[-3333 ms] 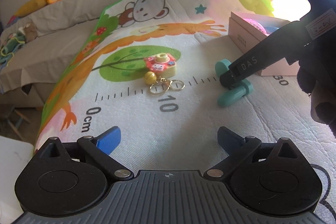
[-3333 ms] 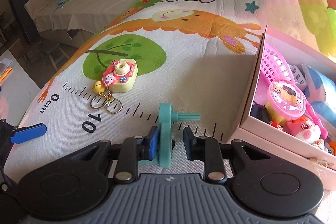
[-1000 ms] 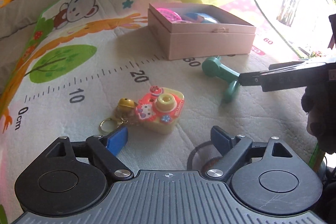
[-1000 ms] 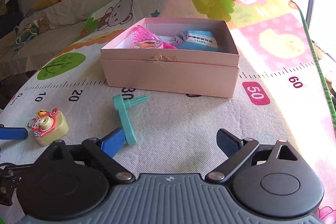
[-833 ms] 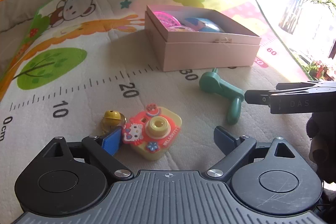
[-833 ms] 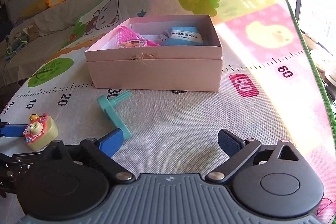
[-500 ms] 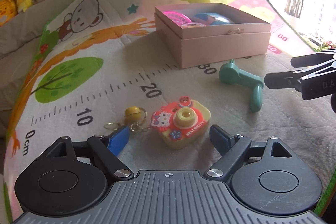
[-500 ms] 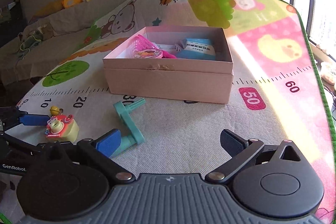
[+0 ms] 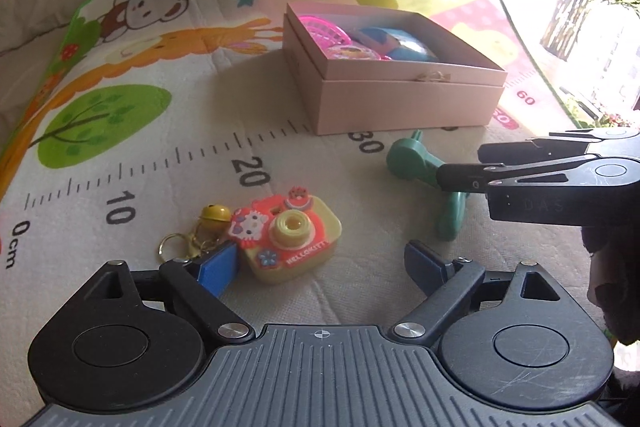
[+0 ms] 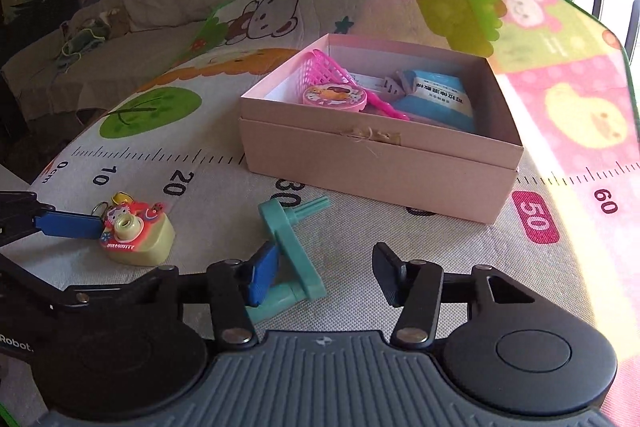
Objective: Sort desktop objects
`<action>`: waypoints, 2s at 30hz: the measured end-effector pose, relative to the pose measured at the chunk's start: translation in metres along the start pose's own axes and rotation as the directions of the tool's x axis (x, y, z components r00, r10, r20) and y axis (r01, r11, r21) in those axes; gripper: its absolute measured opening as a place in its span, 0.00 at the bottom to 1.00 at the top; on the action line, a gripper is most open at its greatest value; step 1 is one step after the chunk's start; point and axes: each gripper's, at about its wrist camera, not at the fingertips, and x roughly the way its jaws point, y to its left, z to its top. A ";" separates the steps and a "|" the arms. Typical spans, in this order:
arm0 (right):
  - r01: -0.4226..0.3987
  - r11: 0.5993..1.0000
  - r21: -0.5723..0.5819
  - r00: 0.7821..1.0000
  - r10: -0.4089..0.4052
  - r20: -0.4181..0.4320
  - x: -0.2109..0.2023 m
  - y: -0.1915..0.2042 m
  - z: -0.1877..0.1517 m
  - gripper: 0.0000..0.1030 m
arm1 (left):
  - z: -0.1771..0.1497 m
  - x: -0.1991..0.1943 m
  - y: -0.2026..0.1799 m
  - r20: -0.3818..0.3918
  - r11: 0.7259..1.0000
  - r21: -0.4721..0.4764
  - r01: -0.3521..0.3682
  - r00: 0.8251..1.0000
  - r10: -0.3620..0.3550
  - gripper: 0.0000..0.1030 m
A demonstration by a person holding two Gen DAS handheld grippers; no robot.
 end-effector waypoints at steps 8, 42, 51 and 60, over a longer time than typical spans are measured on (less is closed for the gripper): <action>0.045 0.998 0.050 0.999 -0.046 0.021 -0.016 -0.022 -0.011 0.52 | 0.008 0.015 -0.004 0.023 0.997 0.008 -0.075 0.997 0.075 0.64; -0.091 0.991 -0.102 0.983 0.106 0.149 -0.112 -0.028 0.073 0.00 | 0.048 -0.093 -0.035 0.317 0.952 0.280 -0.125 0.948 0.031 0.60; -0.079 0.994 -0.076 0.973 0.093 0.209 -0.115 -0.058 0.122 0.01 | 0.164 -0.047 -0.063 0.452 0.955 0.277 -0.105 0.892 -0.033 0.61; -0.119 0.974 -0.195 0.993 0.114 -0.038 -0.053 -0.032 0.046 0.47 | 0.177 -0.014 -0.032 0.374 0.977 0.159 -0.140 0.925 0.071 0.90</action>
